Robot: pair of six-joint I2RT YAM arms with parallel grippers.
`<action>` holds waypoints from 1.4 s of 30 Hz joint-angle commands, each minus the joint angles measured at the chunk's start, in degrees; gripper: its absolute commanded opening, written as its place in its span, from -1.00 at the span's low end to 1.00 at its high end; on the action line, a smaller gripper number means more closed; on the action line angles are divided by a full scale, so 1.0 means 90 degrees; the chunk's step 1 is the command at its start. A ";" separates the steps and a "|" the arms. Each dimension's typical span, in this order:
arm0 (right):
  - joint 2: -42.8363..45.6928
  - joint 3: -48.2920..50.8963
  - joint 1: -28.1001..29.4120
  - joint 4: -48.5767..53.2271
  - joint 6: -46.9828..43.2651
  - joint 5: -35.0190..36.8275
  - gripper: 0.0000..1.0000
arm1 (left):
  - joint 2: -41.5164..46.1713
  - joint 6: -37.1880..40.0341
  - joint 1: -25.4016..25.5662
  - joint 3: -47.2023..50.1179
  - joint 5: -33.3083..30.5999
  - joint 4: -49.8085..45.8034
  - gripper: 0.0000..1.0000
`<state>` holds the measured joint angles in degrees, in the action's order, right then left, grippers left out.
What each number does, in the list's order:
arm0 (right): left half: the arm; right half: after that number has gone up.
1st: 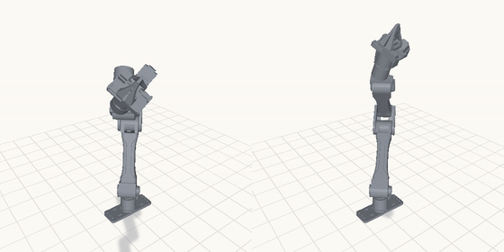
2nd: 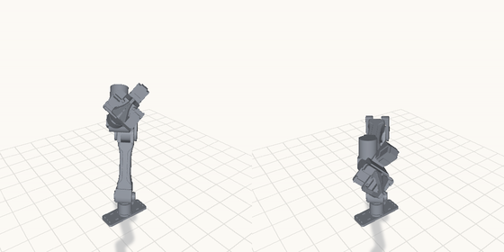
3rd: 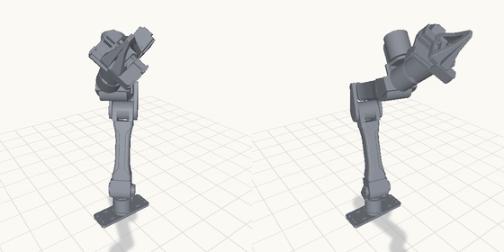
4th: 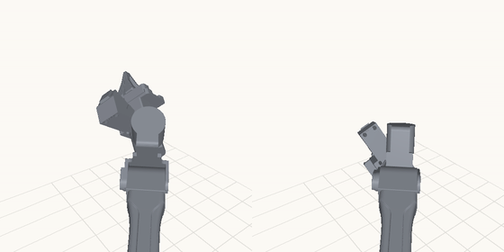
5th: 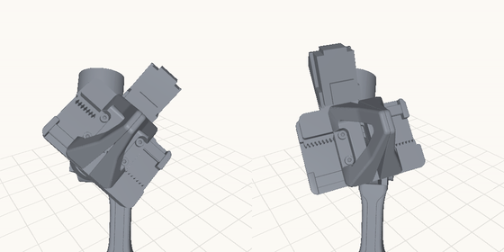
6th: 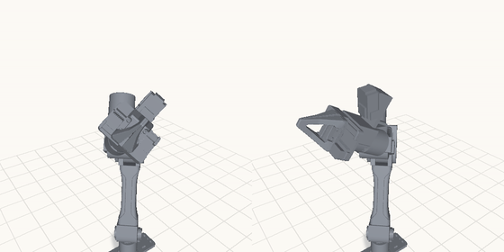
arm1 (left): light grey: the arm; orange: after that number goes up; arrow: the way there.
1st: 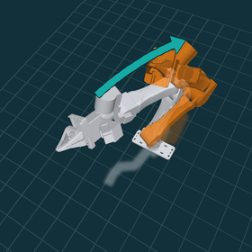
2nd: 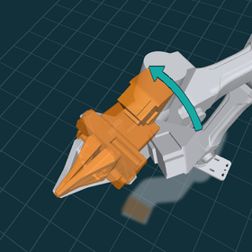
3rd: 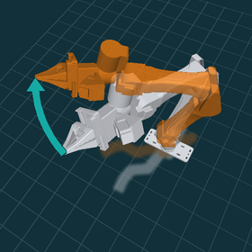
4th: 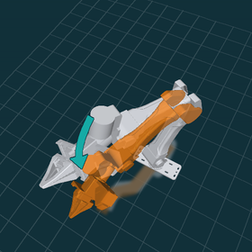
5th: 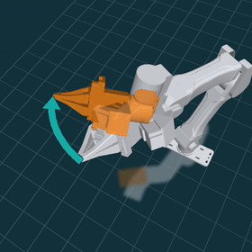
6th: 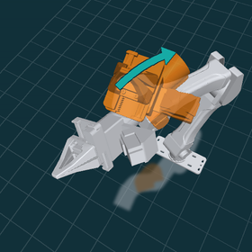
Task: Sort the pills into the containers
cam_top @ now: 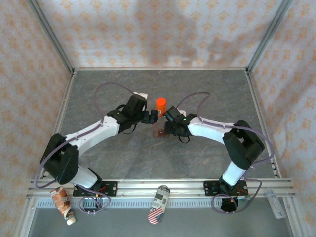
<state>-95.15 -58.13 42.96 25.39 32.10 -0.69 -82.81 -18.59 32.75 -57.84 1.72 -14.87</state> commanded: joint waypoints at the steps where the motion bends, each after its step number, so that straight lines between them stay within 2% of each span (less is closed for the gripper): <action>1: 0.0515 -0.0356 -0.0020 0.0488 -0.0133 0.0124 0.55 | 0.0367 -0.0362 -0.0235 0.0316 0.0125 0.0208 1.00; 5: 0.0816 -0.0721 -0.0018 0.0747 -0.0289 0.0201 0.56 | 0.0891 -0.0676 -0.0524 0.0842 0.0286 0.0504 1.00; 8: 0.0691 -0.1308 -0.0020 0.1074 -0.0644 0.0327 0.57 | 0.1239 -0.1030 -0.0803 0.1252 0.0474 0.0805 1.00; 15: -0.0719 -0.3397 -0.0035 0.2151 -0.1660 0.0548 0.71 | 0.1866 -0.2027 -0.1675 0.2153 0.1007 0.1478 1.00; 21: -0.1837 -0.4711 -0.0254 0.2652 -0.1888 0.0555 0.77 | 0.2120 -0.2124 -0.2047 0.2378 0.1284 0.1419 1.00; 30: -0.2912 -0.5664 -0.0516 0.2871 -0.1877 0.0025 0.69 | 0.2296 -0.2152 -0.2238 0.2433 0.1474 0.1377 1.00; 42: -0.3267 -0.5790 -0.0522 0.2799 -0.1841 -0.0099 0.48 | 0.2370 -0.2220 -0.2247 0.2482 0.1591 0.1416 1.00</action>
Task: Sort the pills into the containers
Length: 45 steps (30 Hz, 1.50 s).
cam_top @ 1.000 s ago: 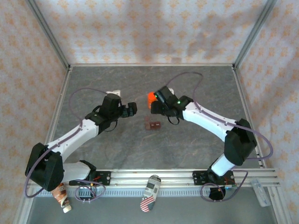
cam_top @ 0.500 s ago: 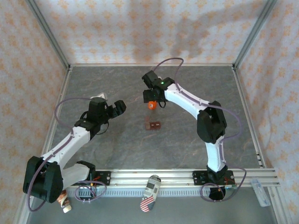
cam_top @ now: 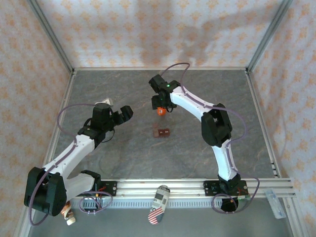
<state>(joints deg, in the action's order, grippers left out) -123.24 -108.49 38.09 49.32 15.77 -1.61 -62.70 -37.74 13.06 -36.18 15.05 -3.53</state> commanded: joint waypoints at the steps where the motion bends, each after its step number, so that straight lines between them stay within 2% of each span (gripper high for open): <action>1: -0.0179 -0.0209 0.0021 0.0141 -0.0029 -0.0006 0.45 | 0.0122 -0.0094 -0.0064 0.0082 0.0119 0.0152 1.00; 5: -0.0304 -0.0285 0.0016 0.0122 -0.0025 -0.0051 0.28 | 0.0102 -0.0094 -0.0063 0.0104 0.0141 0.0184 1.00; 9: -0.0287 -0.0309 0.0009 0.0107 -0.0057 -0.0083 -0.12 | 0.0045 -0.0052 -0.0064 0.0098 0.0257 0.0220 1.00; 12: -0.0054 -0.0242 0.0002 0.0098 -0.0120 -0.0061 -0.33 | -0.0023 0.0003 -0.0055 0.0033 0.0459 0.0214 1.00; 17: 0.0618 -0.0098 -0.0052 0.0192 -0.0263 -0.0034 -0.42 | -0.0065 -0.0228 -0.0003 -0.0064 0.0326 0.0289 0.99; 23: 0.1690 0.0469 -0.0217 0.0199 -0.0431 -0.0007 -0.42 | -0.0354 0.0919 0.0502 -0.0591 0.0141 0.0243 0.99; 25: 0.1939 0.0767 -0.0381 0.0055 -0.0376 -0.0091 -0.39 | -0.0574 0.0982 0.0531 -0.0881 0.0094 -0.0036 0.99; 28: 0.1976 0.0980 -0.0647 -0.0182 -0.0433 -0.0308 -0.15 | -0.0732 0.0962 0.0531 -0.1126 0.0048 -0.0310 0.99; 32: 0.1285 0.0327 -0.0903 -0.0001 -0.0667 -0.0226 0.34 | -0.0708 0.0825 0.0530 -0.1086 -0.0106 -0.0207 0.99; 35: 0.0624 -0.0285 -0.1107 0.0002 -0.0701 -0.0261 0.53 | -0.0745 0.0604 0.0517 -0.1077 -0.0062 -0.0155 0.99; 39: -0.0114 -0.1176 -0.1350 -0.0060 -0.0910 -0.0623 0.63 | -0.0847 0.0525 0.0529 -0.1096 0.0049 -0.0148 0.99; 45: -0.1304 -0.2647 -0.1421 0.0112 -0.1892 -0.1340 0.67 | -0.1089 0.0425 0.0530 -0.1109 0.0186 -0.0013 0.99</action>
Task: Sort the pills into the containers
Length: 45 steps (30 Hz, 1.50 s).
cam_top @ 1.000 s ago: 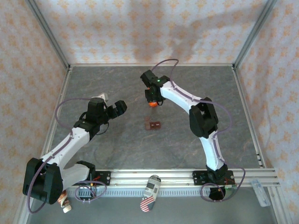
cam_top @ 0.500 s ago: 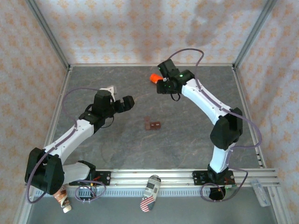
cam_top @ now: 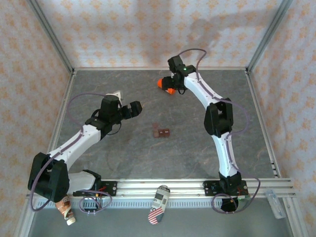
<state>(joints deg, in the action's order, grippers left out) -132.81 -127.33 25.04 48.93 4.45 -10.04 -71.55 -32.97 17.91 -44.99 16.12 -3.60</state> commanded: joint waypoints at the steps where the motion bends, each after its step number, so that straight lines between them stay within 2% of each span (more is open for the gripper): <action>1: -0.0419 -0.0727 0.0027 0.0160 -0.0776 -0.0436 0.68 | -0.0165 -0.0141 -0.0011 -0.0151 0.0115 0.0027 0.99; 11: -0.1875 -0.2186 -0.0160 0.0074 -0.1560 0.0027 0.75 | -0.0435 -0.0467 -0.0014 -0.0156 0.0464 0.0222 0.99; 18: -0.2151 -0.2184 -0.0223 -0.0071 -0.1786 -0.0487 0.75 | -0.0521 -0.0506 -0.0015 -0.0249 0.0529 0.0282 0.99; 24: -0.2317 -0.2224 -0.0222 -0.0186 -0.1628 -0.0731 0.66 | -0.0551 -0.0516 -0.0015 -0.0227 0.0551 0.0269 0.99; 30: -0.2329 -0.2249 -0.0124 -0.0034 -0.1551 -0.1067 0.38 | -0.0568 -0.0553 -0.0018 -0.0102 0.0527 0.0376 0.99; 33: -0.2313 -0.2238 0.0015 0.0078 -0.1623 -0.1024 0.35 | -0.0633 -0.0602 -0.0018 -0.0082 0.0561 0.0469 0.99; 35: -0.2313 -0.2239 0.0108 0.0086 -0.1654 -0.0923 0.35 | -0.0688 -0.0621 -0.0018 -0.0087 0.0588 0.0516 0.99; 39: -0.2502 -0.2421 0.0187 0.0033 -0.1529 -0.0508 0.48 | -0.0770 -0.0643 -0.0018 -0.0106 0.0622 0.0558 0.99; 45: -0.2893 -0.2776 0.0197 0.0020 -0.1242 -0.0349 0.48 | -0.0786 -0.0624 -0.0023 -0.0112 0.0619 0.0517 0.99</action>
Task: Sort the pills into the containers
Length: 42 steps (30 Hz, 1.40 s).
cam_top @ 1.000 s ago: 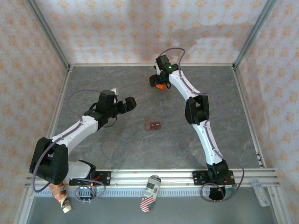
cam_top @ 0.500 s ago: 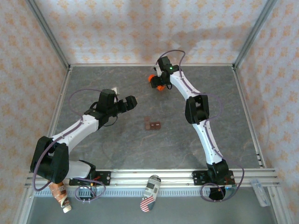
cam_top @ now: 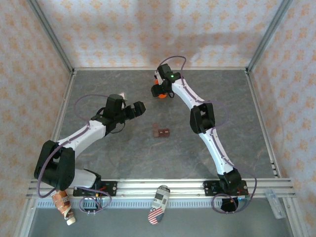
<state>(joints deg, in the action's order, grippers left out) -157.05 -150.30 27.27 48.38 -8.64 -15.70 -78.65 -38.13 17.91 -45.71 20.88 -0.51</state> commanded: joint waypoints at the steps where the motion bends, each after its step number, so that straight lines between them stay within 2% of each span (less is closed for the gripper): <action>1: -0.0215 -0.0231 -0.0041 0.0056 0.0244 0.0275 0.47 | 0.0016 -0.0051 -0.0030 -0.0033 0.0082 0.0165 0.99; 3: -0.0250 -0.0241 -0.0015 0.0041 0.0253 0.0273 0.45 | 0.0023 -0.0041 -0.0028 -0.0025 0.0063 0.0152 0.99; 5: -0.0261 -0.0250 0.0006 0.0071 0.0257 0.0277 0.29 | 0.0040 -0.0041 -0.0035 -0.0008 0.0055 0.0138 0.99; 10: -0.0099 -0.0210 0.0008 0.0366 0.0254 0.0221 -0.35 | 0.0047 -0.0096 -0.0028 0.0011 0.0052 0.0181 0.99; 11: -0.0016 -0.0182 0.0010 0.0459 0.0267 0.0230 -0.43 | 0.0041 -0.0108 -0.0027 0.0012 0.0061 0.0189 0.99; 14: 0.0489 0.0226 -0.0002 0.0660 0.0277 0.0304 -0.51 | 0.0052 -0.0146 -0.0032 -0.0002 0.0076 0.0223 0.99; 17: 0.1299 0.1222 -0.0074 0.0635 0.0468 0.0465 -0.62 | 0.0030 -0.0138 -0.0030 -0.0037 0.0139 0.0252 0.99; 24: 0.3914 0.5222 -0.0209 -0.0513 0.1230 0.0661 -0.61 | -0.0027 -0.0129 -0.0008 -0.0172 0.0287 0.0280 0.99; 31: 0.5938 0.8257 -0.0191 -0.1127 0.2284 0.0567 -0.57 | -0.0218 -0.0197 0.0071 -0.0277 0.0373 0.0405 0.99; 36: 0.6957 0.9765 -0.0018 -0.1344 0.2935 0.0736 -0.50 | -0.0344 -0.0236 0.0201 -0.0359 0.0372 0.0468 0.99; 42: 0.7411 1.0586 0.0242 -0.1430 0.3281 0.0759 -0.37 | -0.0450 -0.0253 0.0312 -0.0419 0.0355 0.0512 0.99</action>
<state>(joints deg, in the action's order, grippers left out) -92.29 -56.25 28.75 37.93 17.37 -10.59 -82.11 -39.66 20.27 -47.55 23.64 2.24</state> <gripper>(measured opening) 0.516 0.997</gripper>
